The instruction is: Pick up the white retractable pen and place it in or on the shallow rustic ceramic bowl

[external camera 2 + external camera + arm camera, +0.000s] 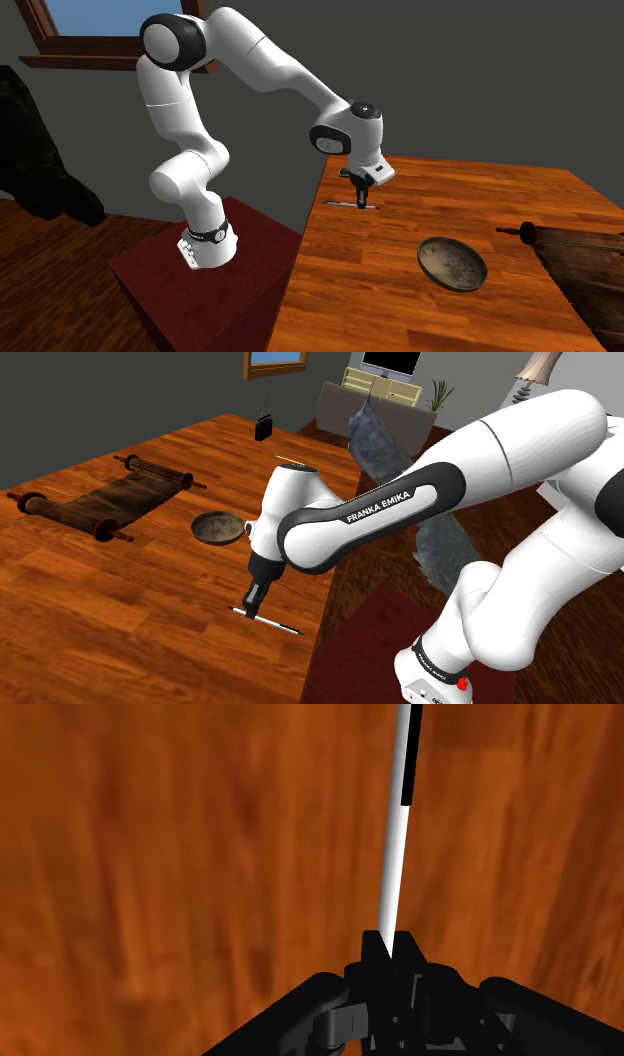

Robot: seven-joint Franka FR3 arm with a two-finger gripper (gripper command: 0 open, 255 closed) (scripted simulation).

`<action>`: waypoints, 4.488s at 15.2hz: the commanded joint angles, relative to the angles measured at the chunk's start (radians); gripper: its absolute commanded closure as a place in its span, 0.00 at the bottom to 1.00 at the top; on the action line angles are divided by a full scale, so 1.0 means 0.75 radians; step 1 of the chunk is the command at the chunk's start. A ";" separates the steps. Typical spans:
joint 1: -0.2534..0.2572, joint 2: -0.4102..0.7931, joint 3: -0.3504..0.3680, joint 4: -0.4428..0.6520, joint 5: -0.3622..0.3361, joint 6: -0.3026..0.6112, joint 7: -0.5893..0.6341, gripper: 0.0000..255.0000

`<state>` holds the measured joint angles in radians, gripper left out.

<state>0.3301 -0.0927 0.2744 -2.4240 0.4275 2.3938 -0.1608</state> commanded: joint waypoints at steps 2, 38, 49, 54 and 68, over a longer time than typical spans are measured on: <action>-0.003 -0.037 -0.004 0.019 -0.010 -0.055 0.017 1.00; -0.175 0.524 -0.180 1.126 -0.235 -0.663 -0.059 1.00; -0.214 1.085 -0.216 1.976 -0.294 -0.972 -0.083 1.00; -0.216 1.067 -0.217 1.858 -0.289 -0.874 -0.106 1.00; -0.217 1.071 -0.217 1.711 -0.281 -0.727 -0.141 1.00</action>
<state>0.1674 0.7108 0.1113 -1.1403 0.2165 1.8479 -0.2661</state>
